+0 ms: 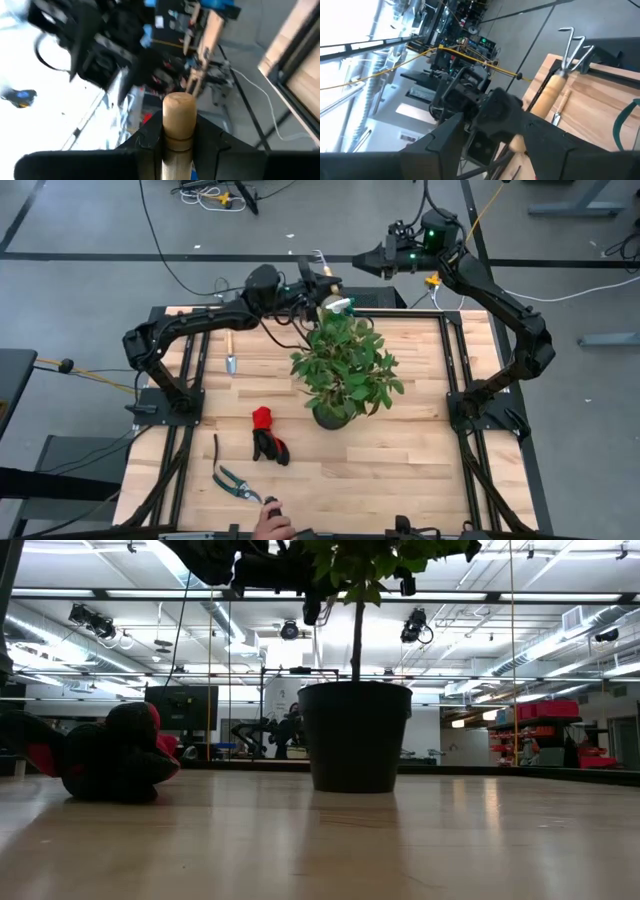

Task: Pick & Place Garden tools in Gardening bag
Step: Put the brown hand rake into the gardening bag

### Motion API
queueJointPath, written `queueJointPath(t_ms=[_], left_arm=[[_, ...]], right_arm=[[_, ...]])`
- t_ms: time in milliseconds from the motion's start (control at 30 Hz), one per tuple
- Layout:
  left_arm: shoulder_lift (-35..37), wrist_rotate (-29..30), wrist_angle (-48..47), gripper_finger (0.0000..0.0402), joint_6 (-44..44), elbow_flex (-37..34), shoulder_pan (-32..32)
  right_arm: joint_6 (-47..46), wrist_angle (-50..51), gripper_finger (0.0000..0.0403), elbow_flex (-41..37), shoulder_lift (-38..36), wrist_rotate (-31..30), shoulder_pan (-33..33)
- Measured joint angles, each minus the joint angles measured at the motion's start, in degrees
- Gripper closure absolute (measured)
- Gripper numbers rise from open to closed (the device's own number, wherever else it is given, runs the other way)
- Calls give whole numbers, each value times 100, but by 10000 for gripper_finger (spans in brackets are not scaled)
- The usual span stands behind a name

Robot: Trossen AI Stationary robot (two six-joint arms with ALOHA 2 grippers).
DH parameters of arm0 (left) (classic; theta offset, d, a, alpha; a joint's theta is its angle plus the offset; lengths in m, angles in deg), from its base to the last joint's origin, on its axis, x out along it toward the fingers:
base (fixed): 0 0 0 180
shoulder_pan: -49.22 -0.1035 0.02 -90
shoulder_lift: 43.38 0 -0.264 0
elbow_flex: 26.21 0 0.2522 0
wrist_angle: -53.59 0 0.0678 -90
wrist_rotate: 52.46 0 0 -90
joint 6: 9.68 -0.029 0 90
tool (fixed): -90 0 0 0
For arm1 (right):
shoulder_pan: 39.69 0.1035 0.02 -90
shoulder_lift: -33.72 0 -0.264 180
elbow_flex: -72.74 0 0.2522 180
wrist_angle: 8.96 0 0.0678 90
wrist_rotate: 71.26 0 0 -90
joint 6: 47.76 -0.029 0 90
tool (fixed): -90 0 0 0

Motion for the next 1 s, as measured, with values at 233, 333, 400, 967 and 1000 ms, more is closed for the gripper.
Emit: queueJointPath(t_ms=[233, 333, 400, 967, 1000], left_arm=[[0, 278, -98, 314, -402, -1, 51], [11, 279, -106, 321, -479, 0, 134], [17, 275, -98, 326, -494, 0, 181], [540, 320, -1289, 327, -189, -9, 195], [570, 324, -1400, 326, -155, -11, 189]], right_arm=[[80, 1, 204, 0, 0, 0, 0], [80, 2, 204, 0, 0, -2, 0], [80, 2, 204, 0, 0, -2, 0], [105, 0, 204, 0, 0, -20, 0], [123, 2, 204, 0, 0, -20, 0]])
